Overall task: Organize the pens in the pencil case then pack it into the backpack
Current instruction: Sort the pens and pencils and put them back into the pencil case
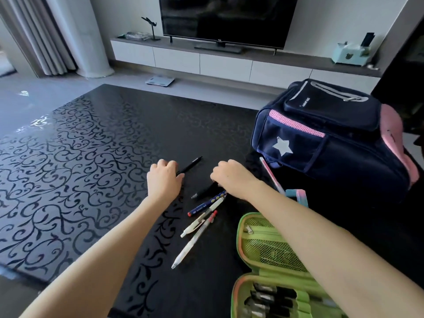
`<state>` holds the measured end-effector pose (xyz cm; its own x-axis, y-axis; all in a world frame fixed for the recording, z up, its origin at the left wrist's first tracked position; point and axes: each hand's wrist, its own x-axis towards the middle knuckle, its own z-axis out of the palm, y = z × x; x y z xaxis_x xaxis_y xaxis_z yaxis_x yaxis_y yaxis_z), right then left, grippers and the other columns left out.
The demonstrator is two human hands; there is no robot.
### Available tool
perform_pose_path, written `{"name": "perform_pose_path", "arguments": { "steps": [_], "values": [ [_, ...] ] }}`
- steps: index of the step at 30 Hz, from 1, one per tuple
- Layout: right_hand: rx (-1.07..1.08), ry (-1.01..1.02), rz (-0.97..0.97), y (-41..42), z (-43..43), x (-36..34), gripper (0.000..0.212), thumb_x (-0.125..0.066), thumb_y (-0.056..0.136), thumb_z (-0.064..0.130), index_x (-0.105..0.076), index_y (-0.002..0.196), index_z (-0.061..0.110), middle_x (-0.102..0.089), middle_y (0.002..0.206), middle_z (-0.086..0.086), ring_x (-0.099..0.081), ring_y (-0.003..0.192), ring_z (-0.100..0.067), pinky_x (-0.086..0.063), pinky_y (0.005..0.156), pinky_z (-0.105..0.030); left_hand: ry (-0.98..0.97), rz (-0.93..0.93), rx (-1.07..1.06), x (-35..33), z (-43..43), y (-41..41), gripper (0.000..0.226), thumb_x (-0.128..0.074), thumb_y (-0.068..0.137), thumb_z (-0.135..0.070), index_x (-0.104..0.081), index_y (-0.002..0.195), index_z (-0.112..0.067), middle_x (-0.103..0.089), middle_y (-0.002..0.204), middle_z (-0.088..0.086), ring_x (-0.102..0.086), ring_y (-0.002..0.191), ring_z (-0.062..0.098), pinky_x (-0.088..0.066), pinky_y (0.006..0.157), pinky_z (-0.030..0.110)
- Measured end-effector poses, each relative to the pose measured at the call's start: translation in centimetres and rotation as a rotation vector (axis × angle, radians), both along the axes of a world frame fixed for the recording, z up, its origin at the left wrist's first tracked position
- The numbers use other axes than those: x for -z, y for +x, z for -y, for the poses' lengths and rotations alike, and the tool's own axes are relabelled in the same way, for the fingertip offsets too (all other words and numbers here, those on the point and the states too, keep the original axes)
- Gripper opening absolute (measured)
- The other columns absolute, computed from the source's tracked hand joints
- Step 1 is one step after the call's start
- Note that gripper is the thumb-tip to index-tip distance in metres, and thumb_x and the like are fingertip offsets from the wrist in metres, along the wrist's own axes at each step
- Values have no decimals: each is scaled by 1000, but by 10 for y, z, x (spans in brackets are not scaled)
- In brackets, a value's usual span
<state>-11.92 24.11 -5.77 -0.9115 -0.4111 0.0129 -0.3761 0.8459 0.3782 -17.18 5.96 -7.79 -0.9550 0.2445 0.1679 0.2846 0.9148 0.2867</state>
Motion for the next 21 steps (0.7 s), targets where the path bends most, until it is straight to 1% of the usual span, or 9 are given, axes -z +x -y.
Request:
{"name": "perform_pose_path", "arguments": {
  "steps": [2,3,7,10,11,14,17,19,21],
  "values": [
    [-4,-103,-125,3,-9,1,29,-79,57,6,-57,71,17,-59,68,0,-58,65,-22,-39,53,-27,-11,91,59,1,-2,-18,38,-57,90,-33,-55,118,-8,-54,118,16,-47,110,36,-40,92,41],
    [-18,-166,-169,8,-12,2,30,-79,55,6,-55,71,17,-58,66,0,-56,61,-22,-40,52,-27,-4,122,98,1,-4,-24,35,-58,89,-31,-57,116,-8,-54,117,16,-48,109,36,-40,91,39],
    [-296,-342,-140,49,7,5,13,-65,68,8,-59,78,13,-59,71,-2,-56,66,-24,-48,58,-32,30,146,152,1,-6,-24,17,-53,90,-16,-61,99,-3,-59,108,18,-54,102,36,-42,82,36],
    [-464,-230,-74,72,29,10,10,-65,73,12,-60,81,16,-60,73,2,-56,66,-19,-44,58,-30,84,165,107,-1,7,-11,18,-49,91,-10,-63,86,2,-64,98,20,-56,96,37,-43,77,36],
    [-482,-185,-68,76,35,14,8,-59,77,11,-62,82,18,-61,73,4,-56,67,-18,-42,59,-29,115,186,93,-2,14,-5,19,-49,91,-9,-63,83,1,-65,95,18,-57,96,36,-44,76,35],
    [-491,-129,-74,79,46,22,33,-33,81,10,-65,81,18,-64,75,4,-58,68,-17,-41,60,-27,226,261,41,-9,34,16,18,-50,92,-11,-66,88,-3,-63,88,12,-57,87,28,-40,72,29],
    [-475,-60,-74,83,53,15,34,-30,78,9,-62,71,17,-62,69,3,-57,63,-17,-36,62,-26,316,310,36,-22,52,43,14,-51,91,-12,-60,81,-13,-57,76,10,-50,72,23,-38,68,28],
    [-459,-5,-97,87,54,10,33,-30,77,9,-60,65,18,-59,65,4,-55,60,-16,-27,62,-26,396,323,21,-30,60,59,11,-53,91,-13,-64,92,-12,-61,82,7,-55,75,23,-40,70,28],
    [-444,5,-98,92,55,9,32,-30,75,8,-58,62,18,-58,63,4,-54,58,-16,-30,60,-26,459,348,5,-38,65,73,17,-53,91,-14,-63,104,-8,-62,88,5,-57,75,21,-42,65,26]
  ]
}}
